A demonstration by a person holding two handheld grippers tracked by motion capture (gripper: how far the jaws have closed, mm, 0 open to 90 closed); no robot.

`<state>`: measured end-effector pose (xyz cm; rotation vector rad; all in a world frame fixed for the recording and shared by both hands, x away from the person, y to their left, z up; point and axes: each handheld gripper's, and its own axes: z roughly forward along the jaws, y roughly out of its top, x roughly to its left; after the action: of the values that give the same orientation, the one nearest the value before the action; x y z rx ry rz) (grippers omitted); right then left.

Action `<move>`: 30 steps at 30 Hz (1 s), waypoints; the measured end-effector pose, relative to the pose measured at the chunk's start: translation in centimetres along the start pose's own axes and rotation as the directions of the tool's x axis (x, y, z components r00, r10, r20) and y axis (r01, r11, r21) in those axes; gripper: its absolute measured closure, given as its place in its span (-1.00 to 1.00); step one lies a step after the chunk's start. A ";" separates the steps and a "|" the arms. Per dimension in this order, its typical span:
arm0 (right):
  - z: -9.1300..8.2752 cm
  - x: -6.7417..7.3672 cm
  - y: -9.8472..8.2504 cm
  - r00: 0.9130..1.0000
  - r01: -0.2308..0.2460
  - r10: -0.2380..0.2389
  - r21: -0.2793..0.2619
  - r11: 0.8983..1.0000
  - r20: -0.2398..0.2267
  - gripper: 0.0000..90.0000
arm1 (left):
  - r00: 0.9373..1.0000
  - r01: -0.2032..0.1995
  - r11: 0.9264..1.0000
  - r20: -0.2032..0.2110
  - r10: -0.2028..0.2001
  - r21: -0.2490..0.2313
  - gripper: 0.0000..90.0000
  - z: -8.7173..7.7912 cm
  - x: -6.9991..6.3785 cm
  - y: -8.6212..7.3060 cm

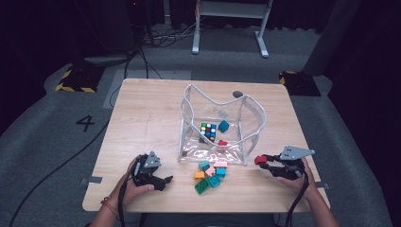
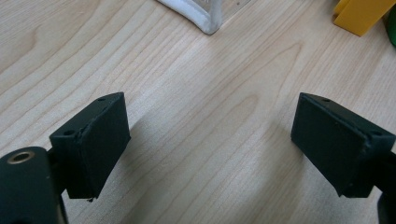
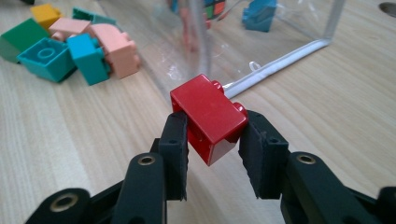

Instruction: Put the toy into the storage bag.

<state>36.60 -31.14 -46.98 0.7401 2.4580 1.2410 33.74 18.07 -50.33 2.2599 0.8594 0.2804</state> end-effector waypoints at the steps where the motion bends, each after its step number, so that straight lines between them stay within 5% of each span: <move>1: -0.1 -0.3 0.0 1.000 -0.008 0.008 -0.007 1.000 0.002 0.41 | 1.000 0.000 1.000 0.000 0.000 0.000 -0.74 0.0 0.0 0.0; 18: -1.9 -4.4 2.2 0.992 -0.040 0.048 -0.072 0.997 0.117 0.41 | 1.000 -0.001 1.000 -0.004 0.001 0.001 -0.74 0.0 0.0 0.0; 30: -3.0 -6.5 5.2 0.987 -0.057 0.073 -0.121 0.991 0.141 0.41 | 1.000 -0.001 1.000 -0.004 0.001 0.001 -0.74 0.0 0.0 0.0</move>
<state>42.17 -34.21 -40.87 0.8531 2.2418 1.2931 33.75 18.08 -50.31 2.2617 0.8607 0.2844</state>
